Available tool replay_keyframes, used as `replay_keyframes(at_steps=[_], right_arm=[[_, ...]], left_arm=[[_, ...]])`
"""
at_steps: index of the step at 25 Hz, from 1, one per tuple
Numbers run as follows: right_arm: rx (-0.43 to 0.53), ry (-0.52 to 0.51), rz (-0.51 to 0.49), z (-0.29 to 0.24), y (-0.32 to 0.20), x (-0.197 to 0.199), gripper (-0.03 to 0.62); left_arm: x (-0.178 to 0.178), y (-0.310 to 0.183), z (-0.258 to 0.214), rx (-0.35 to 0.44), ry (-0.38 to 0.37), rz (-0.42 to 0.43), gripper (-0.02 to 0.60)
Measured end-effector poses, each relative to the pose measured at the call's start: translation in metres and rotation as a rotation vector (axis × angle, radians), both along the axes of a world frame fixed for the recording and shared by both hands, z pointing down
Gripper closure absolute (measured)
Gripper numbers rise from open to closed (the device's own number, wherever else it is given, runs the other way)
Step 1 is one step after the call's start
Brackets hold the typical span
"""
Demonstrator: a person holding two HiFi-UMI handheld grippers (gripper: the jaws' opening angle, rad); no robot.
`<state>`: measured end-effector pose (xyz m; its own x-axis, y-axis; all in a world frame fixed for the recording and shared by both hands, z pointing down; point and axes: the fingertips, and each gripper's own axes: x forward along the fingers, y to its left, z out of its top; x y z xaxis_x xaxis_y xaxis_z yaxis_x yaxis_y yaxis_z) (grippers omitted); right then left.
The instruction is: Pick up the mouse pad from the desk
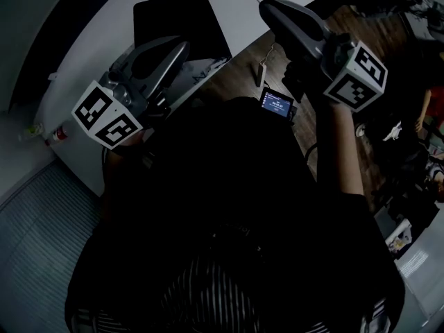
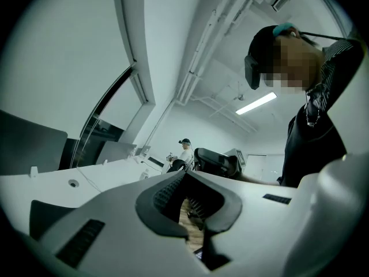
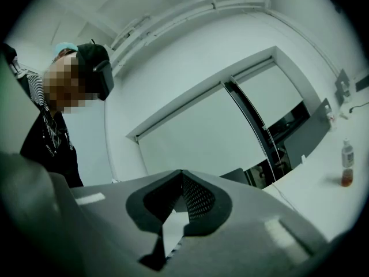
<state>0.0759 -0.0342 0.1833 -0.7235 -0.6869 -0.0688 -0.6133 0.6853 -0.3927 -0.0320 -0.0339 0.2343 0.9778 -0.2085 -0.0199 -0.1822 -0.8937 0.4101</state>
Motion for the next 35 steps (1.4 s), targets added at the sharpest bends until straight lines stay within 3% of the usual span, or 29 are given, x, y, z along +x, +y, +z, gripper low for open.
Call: replay_keyframes(at_steps=[8,14,19,24,32,35], right_arm=[[-0.063,-0.007,-0.019,0.031,-0.025,0.012,0.591],[-0.117,-0.071,0.106,0.035,-0.008,0.043,0.591],[-0.147,-0.069,0.034,0.043,-0.031,0.046,0.589],[-0.173,0.008,0.043,0.065,-0.058,0.049,0.586],[-0.253,-0.017,-0.065,0.112,-0.094,0.038,0.551],[-0.300,-0.036,-0.124,0.116,-0.099,0.036,0.548]], left_arm=[[-0.002,0.001,0.034,-0.055,-0.005,-0.037,0.572],[0.010,0.012,0.031,-0.116,-0.076,0.072,0.572],[0.011,0.005,0.019,-0.119,-0.091,-0.007,0.572],[0.005,-0.003,0.020,-0.124,-0.097,-0.079,0.572],[-0.008,-0.013,0.032,-0.152,-0.139,-0.201,0.572],[-0.002,-0.007,0.014,-0.181,-0.158,-0.264,0.572]])
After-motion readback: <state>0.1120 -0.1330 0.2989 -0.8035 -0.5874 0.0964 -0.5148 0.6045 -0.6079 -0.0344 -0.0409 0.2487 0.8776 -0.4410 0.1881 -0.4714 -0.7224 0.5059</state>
